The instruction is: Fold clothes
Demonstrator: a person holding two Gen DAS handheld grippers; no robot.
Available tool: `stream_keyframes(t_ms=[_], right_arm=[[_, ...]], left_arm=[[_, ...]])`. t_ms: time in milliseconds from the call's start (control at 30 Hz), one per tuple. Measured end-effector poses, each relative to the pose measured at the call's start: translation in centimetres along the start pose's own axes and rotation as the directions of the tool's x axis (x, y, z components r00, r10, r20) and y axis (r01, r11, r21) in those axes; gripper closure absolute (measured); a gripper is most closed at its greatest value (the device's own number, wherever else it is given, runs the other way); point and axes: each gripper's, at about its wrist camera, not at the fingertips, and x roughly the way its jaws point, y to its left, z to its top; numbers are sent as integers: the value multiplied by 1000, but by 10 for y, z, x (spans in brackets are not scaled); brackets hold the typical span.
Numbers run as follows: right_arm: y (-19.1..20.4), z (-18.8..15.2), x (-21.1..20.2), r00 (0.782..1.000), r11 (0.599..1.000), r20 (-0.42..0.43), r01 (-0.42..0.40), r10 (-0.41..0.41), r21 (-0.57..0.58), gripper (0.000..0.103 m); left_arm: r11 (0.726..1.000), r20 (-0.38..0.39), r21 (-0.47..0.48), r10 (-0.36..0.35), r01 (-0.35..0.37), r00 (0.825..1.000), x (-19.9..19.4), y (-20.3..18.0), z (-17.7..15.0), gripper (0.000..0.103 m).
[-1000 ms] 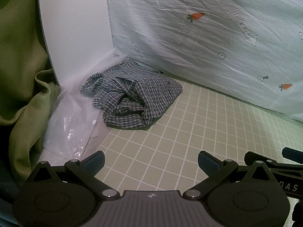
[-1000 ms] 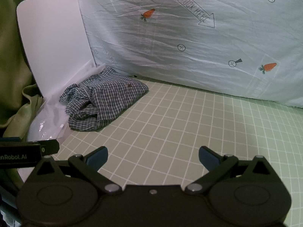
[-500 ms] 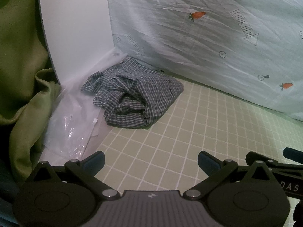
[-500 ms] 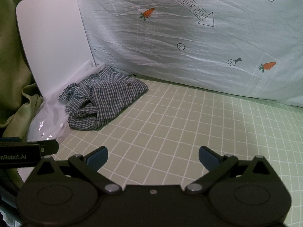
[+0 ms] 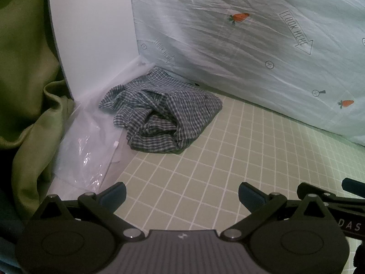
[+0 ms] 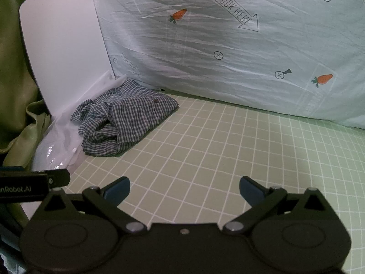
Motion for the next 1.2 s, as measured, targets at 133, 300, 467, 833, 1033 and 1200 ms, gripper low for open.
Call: stream_keyframes(t_ms=[133,300,467,833,1033,1200], right_arm=[[0,-1,-1,1000,1000,0,-1,1,0,0],[1,-2,-1,1000,1000,-3,-2,2,0,0],[-1,-3,-3,1000,1000,2,-11,11,6,0],[-3,-4,-2,1000,1000,0,-8,8,11,0],[-5,-4,1,1000,1000,-3,-16,16,-3,0],[-8,2,5,1000,999,8,-25,26,-41,0]], left_arm=[[1000,-2,-1,1,-1,1000,-1,1,-2,0],[1000,-3,-2,3,-3,1000,-2,3,-4,0],[1000,-4,1,2,-2,1000,-3,3,-6,0],[1000,-10,8,-3,3,1000,-3,0,-6,0],[1000,-12,8,-5,5,1000,1,-5,-3,0],[1000,-17,-8,-1,1,1000,8,-10,2,0]])
